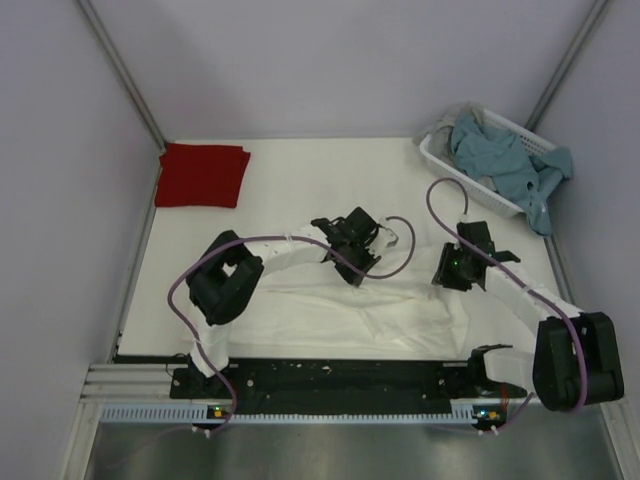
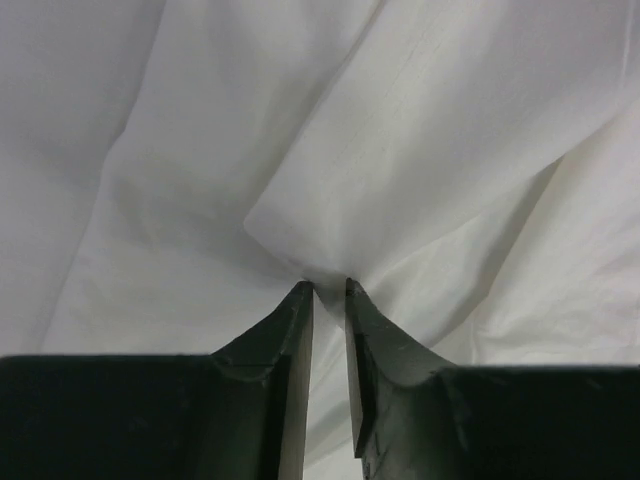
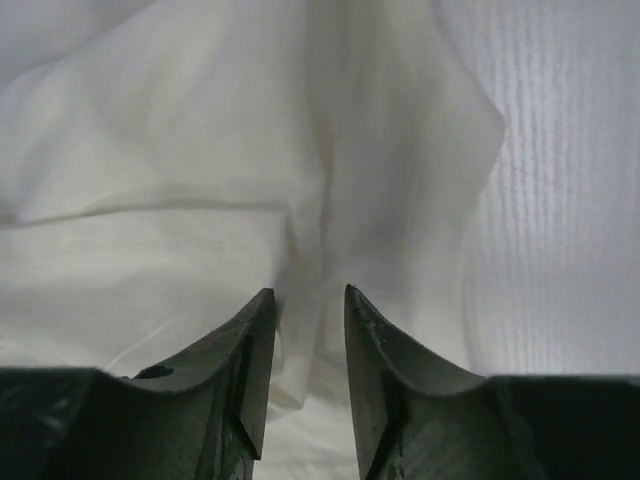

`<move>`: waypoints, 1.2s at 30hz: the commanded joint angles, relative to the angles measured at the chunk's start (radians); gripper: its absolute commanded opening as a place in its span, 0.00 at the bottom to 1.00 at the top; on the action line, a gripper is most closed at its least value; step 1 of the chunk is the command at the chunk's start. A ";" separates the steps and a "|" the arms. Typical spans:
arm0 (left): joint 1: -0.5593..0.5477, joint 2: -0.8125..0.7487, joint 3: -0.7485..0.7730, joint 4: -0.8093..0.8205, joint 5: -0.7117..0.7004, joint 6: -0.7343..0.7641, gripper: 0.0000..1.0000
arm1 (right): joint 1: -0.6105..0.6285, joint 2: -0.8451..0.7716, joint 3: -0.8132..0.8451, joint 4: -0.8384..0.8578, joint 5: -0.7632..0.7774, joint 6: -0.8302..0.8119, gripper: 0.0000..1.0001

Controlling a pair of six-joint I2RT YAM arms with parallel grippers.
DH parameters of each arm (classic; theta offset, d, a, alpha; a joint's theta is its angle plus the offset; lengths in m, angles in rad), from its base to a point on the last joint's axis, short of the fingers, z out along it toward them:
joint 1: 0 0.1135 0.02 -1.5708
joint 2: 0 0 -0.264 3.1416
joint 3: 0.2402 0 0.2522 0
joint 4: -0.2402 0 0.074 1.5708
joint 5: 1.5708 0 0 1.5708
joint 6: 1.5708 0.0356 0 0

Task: Fold and stack the t-shirts
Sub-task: Fold the other side of the tshirt into a rectangle

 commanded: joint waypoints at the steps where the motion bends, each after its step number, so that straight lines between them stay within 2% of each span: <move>1: 0.000 -0.002 0.078 -0.038 -0.003 0.031 0.32 | -0.011 -0.044 0.111 -0.134 0.165 0.003 0.40; 3: 0.000 -0.040 0.093 -0.050 -0.031 0.072 0.46 | -0.012 -0.083 0.138 -0.196 0.213 0.015 0.44; 5: -0.003 -0.089 0.098 -0.049 -0.040 0.111 0.54 | -0.009 -0.116 0.163 -0.234 0.213 0.027 0.44; 6: -0.002 -0.112 0.096 -0.044 -0.032 0.129 0.55 | -0.003 -0.138 0.169 -0.237 0.193 0.038 0.39; 7: -0.002 -0.137 0.092 -0.036 -0.018 0.141 0.55 | 0.009 -0.155 0.169 -0.227 0.161 0.049 0.28; 8: -0.003 -0.157 0.083 -0.023 0.017 0.151 0.52 | 0.037 -0.172 0.163 -0.204 0.130 0.057 0.20; 9: -0.005 -0.166 0.072 -0.006 0.059 0.154 0.44 | 0.070 -0.179 0.157 -0.167 0.091 0.058 0.12; 11: -0.005 -0.140 0.058 0.036 0.124 0.146 0.28 | 0.136 -0.169 0.136 -0.089 -0.029 0.064 0.03; 12: -0.005 -0.116 0.064 0.036 0.136 0.139 0.24 | 0.137 -0.153 0.110 -0.042 -0.095 0.084 0.00; 15: -0.005 -0.007 0.125 -0.036 0.156 0.123 0.18 | 0.134 -0.097 0.065 0.011 -0.121 0.139 0.00; 18: -0.005 0.053 0.124 -0.035 0.152 0.117 0.18 | 0.108 -0.045 0.022 0.016 -0.112 0.170 0.00; 21: -0.005 0.071 0.098 -0.032 0.144 0.120 0.18 | 0.033 -0.028 -0.045 0.025 -0.144 0.196 0.00; 26: -0.016 0.055 0.047 -0.047 0.178 0.152 0.20 | -0.023 -0.038 -0.105 -0.021 -0.123 0.199 0.00; 30: -0.017 0.027 0.034 -0.067 0.203 0.194 0.26 | -0.066 -0.084 -0.131 -0.075 -0.100 0.187 0.00; 32: -0.017 -0.011 0.040 -0.094 0.196 0.234 0.34 | -0.106 -0.126 -0.122 -0.096 -0.095 0.173 0.00; 36: -0.014 -0.099 0.078 -0.141 0.212 0.299 0.49 | -0.109 -0.159 -0.017 -0.151 -0.048 0.127 0.00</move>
